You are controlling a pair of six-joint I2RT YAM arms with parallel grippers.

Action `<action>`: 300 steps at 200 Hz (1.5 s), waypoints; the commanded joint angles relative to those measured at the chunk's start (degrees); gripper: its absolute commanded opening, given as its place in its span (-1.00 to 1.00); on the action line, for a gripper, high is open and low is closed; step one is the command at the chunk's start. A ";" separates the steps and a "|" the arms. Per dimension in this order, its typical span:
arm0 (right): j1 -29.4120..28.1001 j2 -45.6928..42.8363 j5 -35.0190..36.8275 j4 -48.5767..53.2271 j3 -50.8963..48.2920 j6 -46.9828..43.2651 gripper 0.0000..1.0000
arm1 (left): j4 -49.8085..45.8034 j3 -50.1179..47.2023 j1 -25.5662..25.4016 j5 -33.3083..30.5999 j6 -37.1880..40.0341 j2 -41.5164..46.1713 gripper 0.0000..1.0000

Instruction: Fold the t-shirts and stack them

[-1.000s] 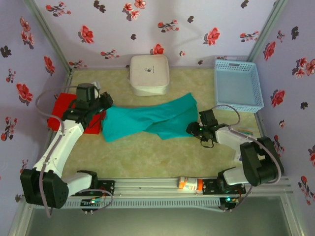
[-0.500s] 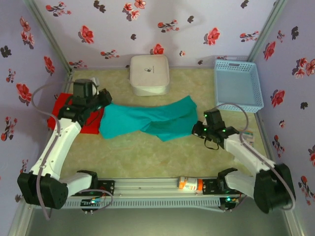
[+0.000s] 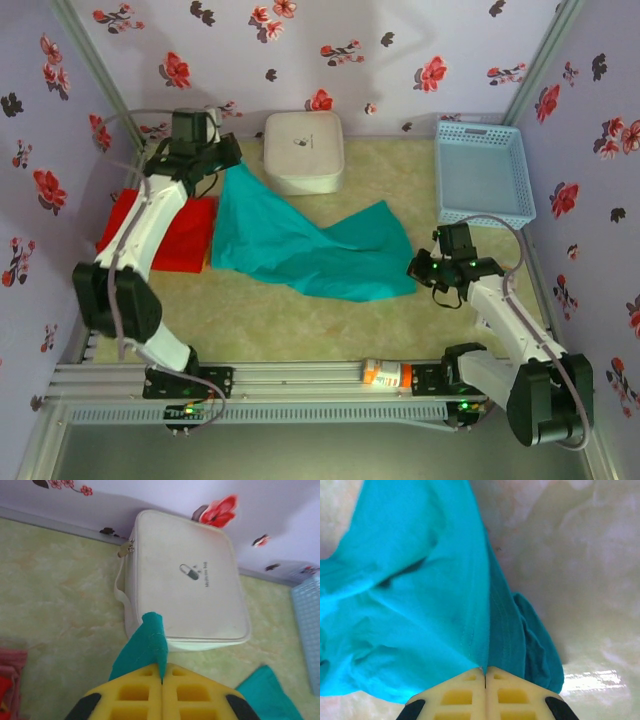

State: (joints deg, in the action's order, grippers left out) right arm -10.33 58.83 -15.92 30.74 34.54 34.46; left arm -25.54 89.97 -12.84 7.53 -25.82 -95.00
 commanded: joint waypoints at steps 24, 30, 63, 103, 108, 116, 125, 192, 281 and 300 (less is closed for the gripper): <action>0.82 -0.46 1.38 2.83 -0.44 -1.56 -1.00 | -4.69 9.60 0.21 -0.14 1.99 -10.80 -0.27; 0.91 -0.49 1.72 2.84 -0.49 -1.19 -1.00 | -5.12 9.15 0.14 0.49 1.69 -10.66 -0.22; 1.62 -0.18 2.80 -0.12 0.22 2.13 -1.00 | -3.30 -3.37 -0.34 1.00 0.13 -2.37 0.06; 3.26 8.35 1.07 -6.87 8.71 4.82 -1.00 | -3.87 -21.36 -1.45 0.91 -2.14 11.86 0.20; 3.44 9.83 1.19 -7.14 10.35 4.98 -1.00 | -4.26 -23.41 -1.68 0.90 -2.44 13.54 0.21; 3.88 12.51 1.76 -7.31 13.43 5.45 -1.00 | -4.98 -26.51 -1.89 0.65 -3.08 16.30 0.22; 4.52 15.39 2.32 -8.11 16.51 5.77 -1.00 | -5.84 -29.92 -2.27 0.28 -3.78 19.42 0.22; 9.89 35.39 -1.81 -8.52 28.81 3.82 0.13 | -10.06 -47.87 -3.82 -1.91 -8.09 35.70 0.23; 9.37 16.34 2.01 -10.41 5.09 2.17 0.75 | 6.05 -61.11 -9.56 -2.24 -15.56 33.33 0.18; 9.32 16.08 0.15 -13.80 2.17 3.28 0.68 | 9.26 -60.78 -10.27 -2.66 -15.23 29.12 0.17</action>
State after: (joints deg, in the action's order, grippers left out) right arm -0.75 75.40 -15.64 20.47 40.03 37.30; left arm -23.44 29.56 -22.06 6.04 -39.42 -62.11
